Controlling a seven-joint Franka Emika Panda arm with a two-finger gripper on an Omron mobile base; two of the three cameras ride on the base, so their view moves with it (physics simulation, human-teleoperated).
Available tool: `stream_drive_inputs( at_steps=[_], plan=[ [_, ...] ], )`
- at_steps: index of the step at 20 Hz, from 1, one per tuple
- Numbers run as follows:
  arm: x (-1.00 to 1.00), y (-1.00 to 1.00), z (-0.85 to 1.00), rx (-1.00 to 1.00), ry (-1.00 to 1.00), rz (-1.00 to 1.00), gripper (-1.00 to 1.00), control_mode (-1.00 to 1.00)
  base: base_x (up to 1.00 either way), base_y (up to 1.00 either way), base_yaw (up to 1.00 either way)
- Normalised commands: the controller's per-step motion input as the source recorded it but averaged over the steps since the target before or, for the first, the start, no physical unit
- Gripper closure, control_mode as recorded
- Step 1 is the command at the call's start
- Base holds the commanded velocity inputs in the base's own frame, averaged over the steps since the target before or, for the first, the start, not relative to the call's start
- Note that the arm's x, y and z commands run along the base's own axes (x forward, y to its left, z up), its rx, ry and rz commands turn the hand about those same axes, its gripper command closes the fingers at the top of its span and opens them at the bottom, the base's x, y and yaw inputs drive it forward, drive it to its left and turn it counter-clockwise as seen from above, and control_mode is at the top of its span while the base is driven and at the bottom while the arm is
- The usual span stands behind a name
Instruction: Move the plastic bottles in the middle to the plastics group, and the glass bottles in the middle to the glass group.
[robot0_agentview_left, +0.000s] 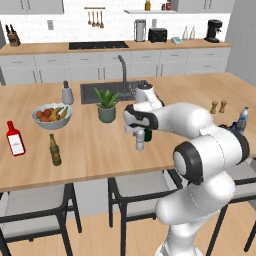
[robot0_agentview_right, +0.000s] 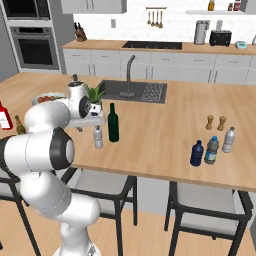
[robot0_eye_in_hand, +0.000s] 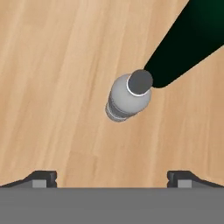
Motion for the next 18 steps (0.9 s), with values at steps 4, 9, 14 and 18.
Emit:
stream_drive_inputs(
  at_steps=[4,9,14,18],
  plan=[
    [0.36,-0.08,-0.04,0.07,0.00,-0.03,-1.00,-1.00,0.00,0.00,0.00],
    [0.31,-0.03,-0.20,0.06,0.00,0.00,-1.00,-1.00,0.00,0.00,0.00],
    [0.00,0.00,-0.35,0.07,-0.05,0.00,-1.00,-1.00,0.00,0.00,0.00],
    [0.11,0.00,-0.39,0.00,-0.06,0.00,-1.00,-1.00,0.00,0.00,0.00]
  ],
)
